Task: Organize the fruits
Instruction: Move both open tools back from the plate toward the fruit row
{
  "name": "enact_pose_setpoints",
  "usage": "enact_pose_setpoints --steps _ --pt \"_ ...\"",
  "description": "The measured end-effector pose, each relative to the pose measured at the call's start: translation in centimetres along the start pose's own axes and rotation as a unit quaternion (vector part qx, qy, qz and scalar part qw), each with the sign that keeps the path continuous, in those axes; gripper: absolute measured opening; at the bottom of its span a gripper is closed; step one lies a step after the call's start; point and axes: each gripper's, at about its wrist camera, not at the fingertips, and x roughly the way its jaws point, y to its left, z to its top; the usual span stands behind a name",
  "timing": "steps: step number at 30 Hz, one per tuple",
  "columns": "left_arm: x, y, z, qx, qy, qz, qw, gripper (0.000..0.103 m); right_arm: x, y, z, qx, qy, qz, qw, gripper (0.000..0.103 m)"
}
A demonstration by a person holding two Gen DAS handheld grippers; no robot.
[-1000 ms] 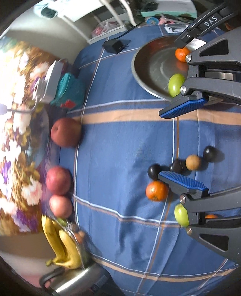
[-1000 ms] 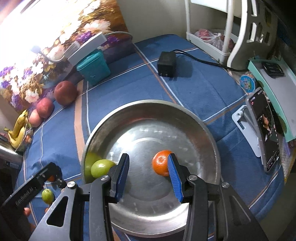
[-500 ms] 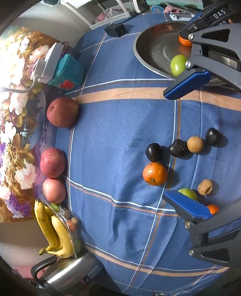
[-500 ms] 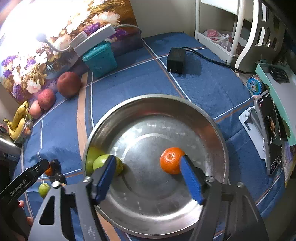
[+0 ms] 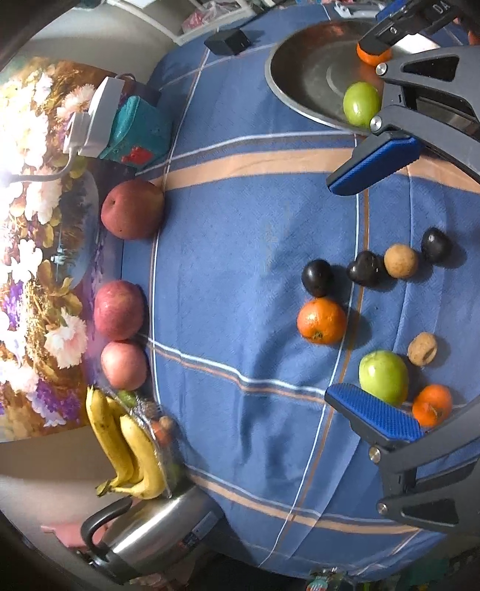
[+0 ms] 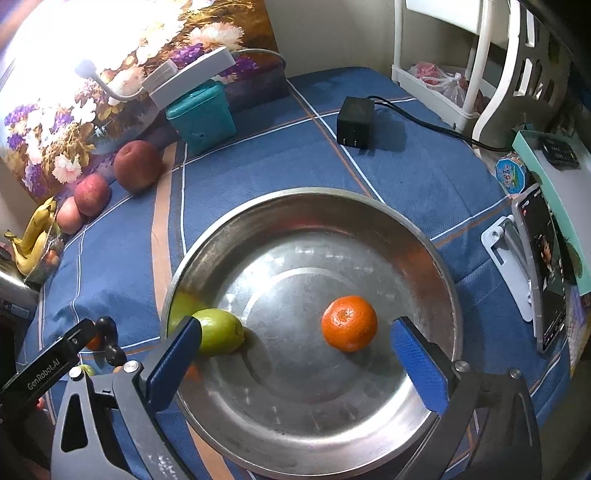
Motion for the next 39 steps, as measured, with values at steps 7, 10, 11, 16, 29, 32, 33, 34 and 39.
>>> enact_pose_setpoints --steps 7,10,11,16,29,32,33,34,39 --pt "-0.2 0.7 -0.4 -0.003 -0.009 0.016 0.9998 0.103 0.4 0.4 -0.4 -0.012 0.009 -0.005 1.000 0.102" --pt "-0.6 1.0 -0.5 0.000 -0.024 0.020 0.9995 0.103 0.4 0.7 -0.6 -0.019 0.006 -0.006 1.000 0.102" --pt "-0.7 1.1 -0.6 -0.001 -0.026 0.015 0.9996 0.103 0.3 0.8 -0.7 -0.022 0.005 -0.006 1.000 0.102" --pt "-0.6 2.0 -1.2 -0.022 -0.027 0.040 0.9986 0.103 -0.5 1.7 -1.0 -0.036 -0.006 -0.005 0.999 0.102" --pt "0.5 5.0 -3.4 -0.062 0.024 0.011 0.9977 0.103 -1.4 4.7 -2.6 -0.079 -0.015 -0.011 0.997 0.102" --pt "-0.2 5.7 -3.6 -0.057 0.002 0.029 0.9980 0.103 -1.3 5.5 -2.9 -0.088 -0.009 -0.005 0.996 0.102" --pt "-0.3 6.0 -3.7 -0.054 -0.002 0.035 0.9979 0.103 -1.1 5.8 -3.0 -0.090 -0.006 -0.003 0.996 0.102" --pt "-0.5 6.3 -3.6 -0.053 -0.005 0.038 0.9979 0.103 -1.0 6.1 -3.2 -0.092 -0.003 0.000 0.996 0.102" --pt "-1.2 8.6 -3.5 -0.076 -0.010 0.033 0.9965 0.103 -0.4 7.6 -3.9 -0.103 0.010 0.012 0.995 0.102"
